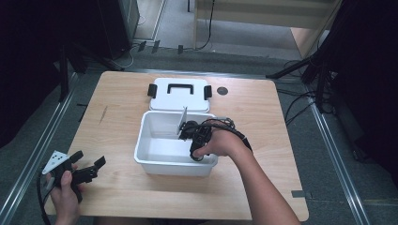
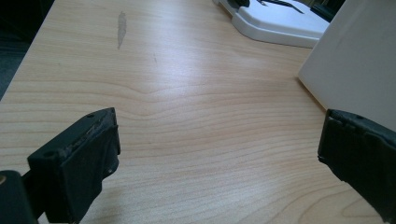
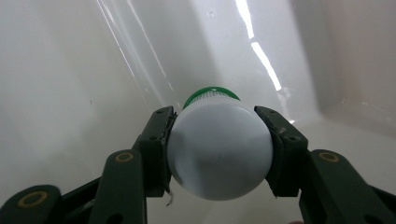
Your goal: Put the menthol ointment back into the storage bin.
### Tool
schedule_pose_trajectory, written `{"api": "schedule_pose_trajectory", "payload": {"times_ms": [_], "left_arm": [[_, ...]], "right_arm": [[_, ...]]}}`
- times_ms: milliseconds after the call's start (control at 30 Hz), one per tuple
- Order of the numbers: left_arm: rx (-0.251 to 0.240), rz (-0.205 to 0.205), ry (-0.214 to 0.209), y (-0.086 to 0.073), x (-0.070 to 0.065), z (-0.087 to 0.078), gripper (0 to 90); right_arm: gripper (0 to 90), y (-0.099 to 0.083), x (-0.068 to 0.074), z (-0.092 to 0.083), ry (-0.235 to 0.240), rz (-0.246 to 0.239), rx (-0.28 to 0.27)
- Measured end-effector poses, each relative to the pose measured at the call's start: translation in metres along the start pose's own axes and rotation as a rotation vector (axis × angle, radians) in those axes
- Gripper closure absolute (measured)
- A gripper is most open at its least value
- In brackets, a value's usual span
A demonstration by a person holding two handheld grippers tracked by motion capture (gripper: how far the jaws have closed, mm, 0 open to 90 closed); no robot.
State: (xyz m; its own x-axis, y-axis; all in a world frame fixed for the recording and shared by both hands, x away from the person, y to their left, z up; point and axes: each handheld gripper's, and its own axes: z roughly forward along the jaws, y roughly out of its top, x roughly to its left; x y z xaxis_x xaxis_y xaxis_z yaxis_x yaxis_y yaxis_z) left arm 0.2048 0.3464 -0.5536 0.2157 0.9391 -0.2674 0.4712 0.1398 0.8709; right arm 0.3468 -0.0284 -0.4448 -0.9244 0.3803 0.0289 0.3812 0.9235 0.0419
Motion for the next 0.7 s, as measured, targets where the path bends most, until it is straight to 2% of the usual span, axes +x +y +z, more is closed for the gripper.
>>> {"api": "schedule_pose_trajectory", "payload": {"times_ms": [267, 500, 700], "left_arm": [[0.002, 0.0, 0.0, 0.0, 0.0, 0.0, 0.0], [0.003, 0.001, 0.002, 0.0, 0.0, 0.0, 0.0], [0.003, 0.0, 0.002, 0.0, 0.0, 0.001, 0.0]], "right_arm": [[51.8, 0.001, 0.001, 0.01, 0.01, -0.019, 0.015], [51.7, 0.002, 0.002, 0.023, -0.006, -0.027, 0.054], [51.6, 0.004, 0.002, 0.025, -0.017, -0.033, 0.072]]}}
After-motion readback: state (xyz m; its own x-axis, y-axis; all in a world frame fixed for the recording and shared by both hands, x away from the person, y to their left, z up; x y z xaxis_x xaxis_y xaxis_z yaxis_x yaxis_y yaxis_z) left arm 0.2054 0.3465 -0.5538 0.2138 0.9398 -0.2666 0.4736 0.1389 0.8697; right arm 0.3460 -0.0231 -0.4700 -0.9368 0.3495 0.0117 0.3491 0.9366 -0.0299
